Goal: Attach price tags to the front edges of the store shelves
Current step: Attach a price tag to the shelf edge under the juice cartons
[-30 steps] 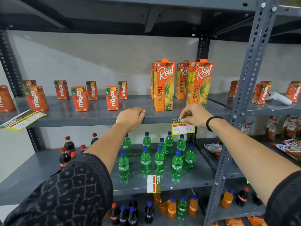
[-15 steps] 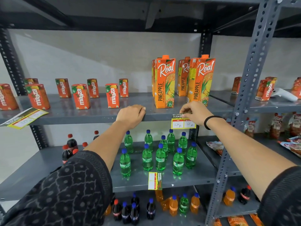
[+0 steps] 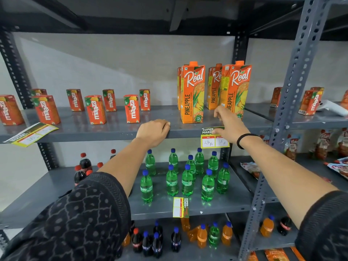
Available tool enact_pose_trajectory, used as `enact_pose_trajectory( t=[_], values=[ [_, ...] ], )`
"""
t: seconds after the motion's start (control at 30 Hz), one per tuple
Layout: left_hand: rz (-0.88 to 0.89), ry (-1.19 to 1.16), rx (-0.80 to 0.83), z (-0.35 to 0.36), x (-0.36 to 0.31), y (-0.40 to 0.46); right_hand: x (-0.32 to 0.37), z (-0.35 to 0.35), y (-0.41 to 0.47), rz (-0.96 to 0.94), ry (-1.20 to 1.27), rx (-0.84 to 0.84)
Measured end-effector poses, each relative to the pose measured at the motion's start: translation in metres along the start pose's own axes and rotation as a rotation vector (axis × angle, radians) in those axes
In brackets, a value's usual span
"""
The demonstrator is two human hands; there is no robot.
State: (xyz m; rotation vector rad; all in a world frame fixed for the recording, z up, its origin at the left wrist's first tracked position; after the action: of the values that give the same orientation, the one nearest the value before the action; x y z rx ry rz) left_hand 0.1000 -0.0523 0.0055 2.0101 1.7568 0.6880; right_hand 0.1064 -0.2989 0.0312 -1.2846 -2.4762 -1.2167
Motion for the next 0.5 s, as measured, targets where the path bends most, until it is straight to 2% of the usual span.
enact_pose_trajectory(
  t=[0.2,0.4,0.5],
  values=[
    [-0.004,-0.002,-0.001,-0.002,-0.001,-0.001,0.006,0.004,-0.006,-0.046,-0.153,-0.026],
    [0.009,-0.033,0.044,-0.006,-0.001,-0.006,0.012,0.013,-0.006,-0.017,-0.153,0.022],
    [0.047,-0.058,0.043,-0.017,0.009,-0.017,0.045,0.021,0.0,-0.114,-0.081,-0.064]
  ],
)
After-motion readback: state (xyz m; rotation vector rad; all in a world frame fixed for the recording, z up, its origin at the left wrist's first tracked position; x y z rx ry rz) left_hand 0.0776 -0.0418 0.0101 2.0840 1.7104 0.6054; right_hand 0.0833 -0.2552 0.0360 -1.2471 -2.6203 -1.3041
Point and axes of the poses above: each hand's wrist, its own y-axis towards the middle knuckle, its own z-axis out of the palm, x = y × z, the point moved 8 cm from there along y, towards the middle knuckle, and after that the axes turned 14 degrees about y, right-handed, at the moved point
